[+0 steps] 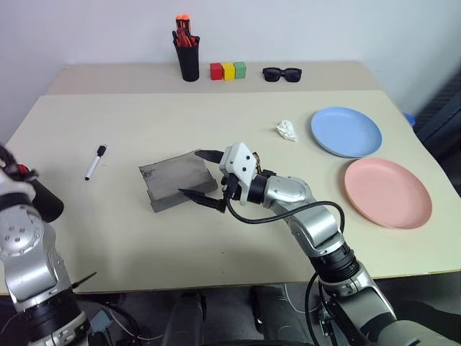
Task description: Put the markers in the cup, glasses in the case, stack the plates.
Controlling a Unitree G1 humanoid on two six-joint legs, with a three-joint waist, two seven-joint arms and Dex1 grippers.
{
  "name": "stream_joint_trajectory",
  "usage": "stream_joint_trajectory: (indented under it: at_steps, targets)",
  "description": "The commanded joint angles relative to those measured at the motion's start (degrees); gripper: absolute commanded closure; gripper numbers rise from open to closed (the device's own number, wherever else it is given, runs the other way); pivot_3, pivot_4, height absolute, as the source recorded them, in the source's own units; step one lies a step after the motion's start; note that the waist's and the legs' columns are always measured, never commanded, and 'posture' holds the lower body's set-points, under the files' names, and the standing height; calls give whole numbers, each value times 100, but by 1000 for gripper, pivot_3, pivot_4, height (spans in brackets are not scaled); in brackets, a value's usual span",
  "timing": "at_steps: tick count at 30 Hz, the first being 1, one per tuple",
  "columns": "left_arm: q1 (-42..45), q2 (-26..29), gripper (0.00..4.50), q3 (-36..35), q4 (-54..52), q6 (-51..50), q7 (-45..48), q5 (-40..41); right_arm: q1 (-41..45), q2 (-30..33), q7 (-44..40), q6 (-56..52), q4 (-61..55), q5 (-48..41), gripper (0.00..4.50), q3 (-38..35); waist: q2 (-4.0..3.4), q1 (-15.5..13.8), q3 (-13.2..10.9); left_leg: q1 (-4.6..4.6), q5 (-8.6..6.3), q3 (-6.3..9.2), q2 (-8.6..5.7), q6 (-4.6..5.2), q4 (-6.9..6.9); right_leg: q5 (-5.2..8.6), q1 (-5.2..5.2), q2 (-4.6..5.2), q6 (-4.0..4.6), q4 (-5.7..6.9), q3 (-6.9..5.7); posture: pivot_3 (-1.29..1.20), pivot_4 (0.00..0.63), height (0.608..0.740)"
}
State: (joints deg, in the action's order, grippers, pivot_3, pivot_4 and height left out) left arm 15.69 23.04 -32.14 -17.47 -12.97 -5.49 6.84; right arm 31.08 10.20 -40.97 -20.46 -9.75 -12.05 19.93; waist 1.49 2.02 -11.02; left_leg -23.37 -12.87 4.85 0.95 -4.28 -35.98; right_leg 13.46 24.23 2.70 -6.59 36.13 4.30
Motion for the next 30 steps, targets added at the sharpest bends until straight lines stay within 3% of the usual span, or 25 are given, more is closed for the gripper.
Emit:
stream_joint_trajectory:
  at_steps: [1,6,10,17,22,26,30]
  targets:
    - [426,319,2094,729,-145,-1388,246,-61,67,-46,-34,81,-137,-71,0,-65,-2,38,0,1,0,-3,-1,0,0,0,-1,1,-1,-1,2,0,150,740]
    - [1337,285,103,851,770,-3480,-215,-136,97,-82,-32,98,-78,-51,0,-50,-4,198,-2,11,0,4,3,2,14,0,8,-9,-3,16,1,0,150,740]
    - [2050,156,103,421,1856,-4296,-601,-74,77,-83,12,97,-96,-10,0,-52,-2,200,-3,8,0,12,3,2,10,0,11,-10,-3,20,-3,0,150,740]
    - [2574,406,103,242,3358,-4378,-769,-119,2,-71,114,48,-167,3,0,-61,-2,180,-3,6,0,11,1,1,12,-1,11,-4,-3,18,-4,0,150,740]
    - [2722,567,103,141,4160,-4231,-365,174,-38,-59,180,24,-212,0,0,-60,-2,179,-3,6,0,11,0,0,12,-1,11,-3,-3,18,-5,0,150,740]
    - [2697,537,1848,-20,4087,-4146,-245,392,-48,-41,184,13,-232,-13,0,-62,-2,177,-3,6,1,11,0,-1,12,-1,11,-2,-3,18,-5,0,150,740]
    - [2584,520,4016,72,3841,-4181,-156,479,-43,-36,165,-16,-231,-30,0,-62,-2,180,-3,6,1,11,0,-1,12,-1,11,-2,-3,19,-5,0,150,740]
